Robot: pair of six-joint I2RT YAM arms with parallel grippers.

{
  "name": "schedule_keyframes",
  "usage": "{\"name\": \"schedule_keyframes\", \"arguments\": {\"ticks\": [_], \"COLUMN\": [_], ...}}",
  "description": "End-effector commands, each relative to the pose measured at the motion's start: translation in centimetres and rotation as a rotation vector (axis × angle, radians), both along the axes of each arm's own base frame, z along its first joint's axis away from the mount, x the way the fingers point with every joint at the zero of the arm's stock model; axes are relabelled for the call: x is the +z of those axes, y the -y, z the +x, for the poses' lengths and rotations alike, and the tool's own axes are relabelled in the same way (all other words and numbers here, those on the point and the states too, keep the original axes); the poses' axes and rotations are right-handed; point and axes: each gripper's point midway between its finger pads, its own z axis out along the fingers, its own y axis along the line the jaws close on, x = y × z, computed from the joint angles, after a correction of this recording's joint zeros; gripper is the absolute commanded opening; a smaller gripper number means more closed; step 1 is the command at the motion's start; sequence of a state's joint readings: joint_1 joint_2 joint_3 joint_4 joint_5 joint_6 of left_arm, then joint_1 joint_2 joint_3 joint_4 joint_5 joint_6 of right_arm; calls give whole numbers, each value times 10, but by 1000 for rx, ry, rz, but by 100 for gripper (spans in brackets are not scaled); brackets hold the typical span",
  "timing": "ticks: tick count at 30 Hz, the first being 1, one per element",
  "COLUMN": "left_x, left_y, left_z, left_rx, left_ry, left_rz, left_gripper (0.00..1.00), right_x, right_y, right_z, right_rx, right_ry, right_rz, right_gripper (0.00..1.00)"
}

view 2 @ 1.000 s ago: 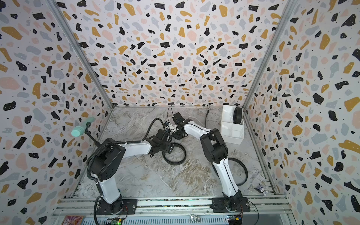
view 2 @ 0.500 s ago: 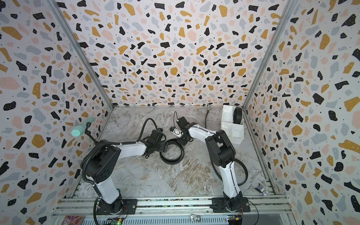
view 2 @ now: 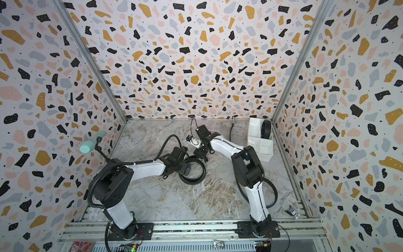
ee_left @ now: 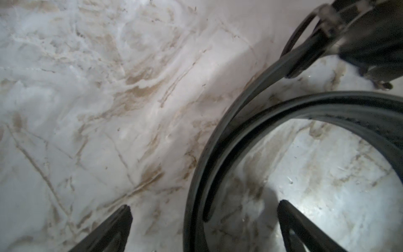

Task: Place the belts into the storage roll
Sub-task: Roll the belt at the center of the board.

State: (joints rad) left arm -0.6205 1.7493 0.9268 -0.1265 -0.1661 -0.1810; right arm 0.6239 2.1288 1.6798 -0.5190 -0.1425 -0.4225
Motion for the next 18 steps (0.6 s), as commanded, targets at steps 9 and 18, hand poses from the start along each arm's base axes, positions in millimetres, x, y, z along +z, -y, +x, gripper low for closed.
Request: {"name": "schedule_keyframes", "arguments": {"ticks": [9,18], "left_x": [6,16], "left_y": [-8,34], "left_z": [-15,-6], "left_rx": [6,-119], "left_ry": [-11,72], "left_rz": [-11,-128], "left_gripper": [99,100], "right_x": [-15,-33], "right_y": [-30,-16], "right_z": [1,-12], "right_rx": [123,105], "right_ry": [51,-2], "right_rz": [11,-11], "right_gripper": [52,18]}}
